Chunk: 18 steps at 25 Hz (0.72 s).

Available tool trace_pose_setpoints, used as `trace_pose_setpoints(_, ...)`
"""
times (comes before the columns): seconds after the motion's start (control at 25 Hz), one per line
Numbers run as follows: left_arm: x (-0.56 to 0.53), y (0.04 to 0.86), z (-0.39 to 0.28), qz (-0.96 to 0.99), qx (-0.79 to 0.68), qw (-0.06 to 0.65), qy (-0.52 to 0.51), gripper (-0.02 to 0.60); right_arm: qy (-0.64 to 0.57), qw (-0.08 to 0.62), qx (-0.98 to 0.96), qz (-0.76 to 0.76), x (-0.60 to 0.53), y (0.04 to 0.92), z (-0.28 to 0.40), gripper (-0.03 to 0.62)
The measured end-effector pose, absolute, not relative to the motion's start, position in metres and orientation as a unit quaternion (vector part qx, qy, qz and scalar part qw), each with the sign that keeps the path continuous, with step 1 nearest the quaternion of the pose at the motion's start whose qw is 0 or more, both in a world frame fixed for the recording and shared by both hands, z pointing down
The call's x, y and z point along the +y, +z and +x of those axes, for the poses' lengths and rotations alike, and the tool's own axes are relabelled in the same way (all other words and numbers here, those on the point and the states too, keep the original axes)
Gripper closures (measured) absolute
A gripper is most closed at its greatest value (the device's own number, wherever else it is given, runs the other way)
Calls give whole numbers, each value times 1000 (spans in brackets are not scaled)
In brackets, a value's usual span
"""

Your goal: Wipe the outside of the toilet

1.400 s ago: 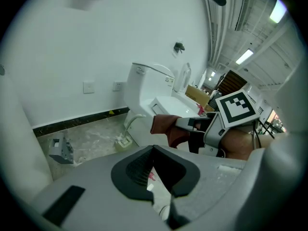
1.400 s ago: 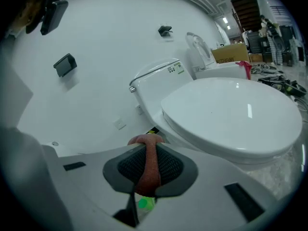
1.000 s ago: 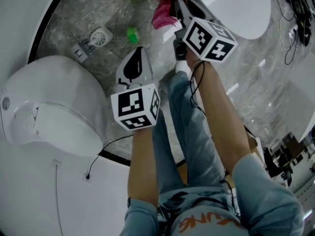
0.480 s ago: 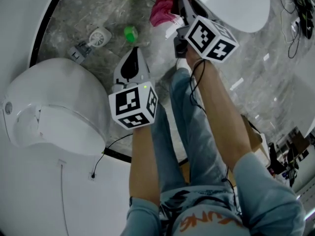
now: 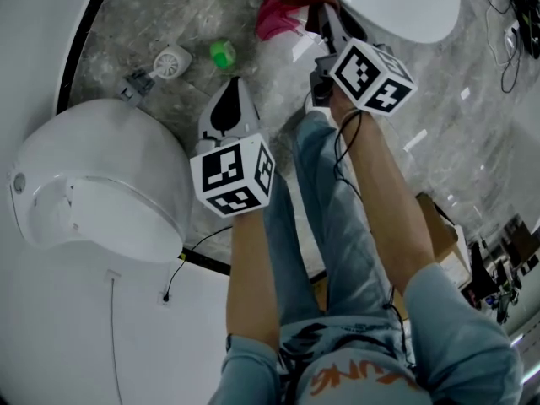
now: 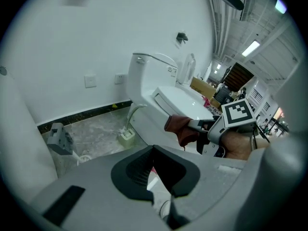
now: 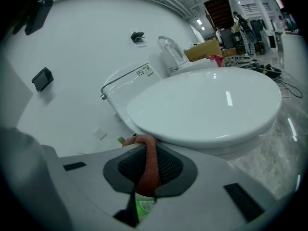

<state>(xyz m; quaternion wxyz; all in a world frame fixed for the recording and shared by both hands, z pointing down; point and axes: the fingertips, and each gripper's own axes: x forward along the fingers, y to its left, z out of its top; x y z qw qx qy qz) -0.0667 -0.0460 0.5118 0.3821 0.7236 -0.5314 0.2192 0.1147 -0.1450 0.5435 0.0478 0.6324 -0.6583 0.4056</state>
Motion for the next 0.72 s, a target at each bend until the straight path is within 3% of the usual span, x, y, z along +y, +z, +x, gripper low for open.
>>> trace_pose_setpoints(0.72, -29, 507, 16, 749, -490, 379, 235, 583, 423, 57, -638, 640, -92, 550, 185, 553)
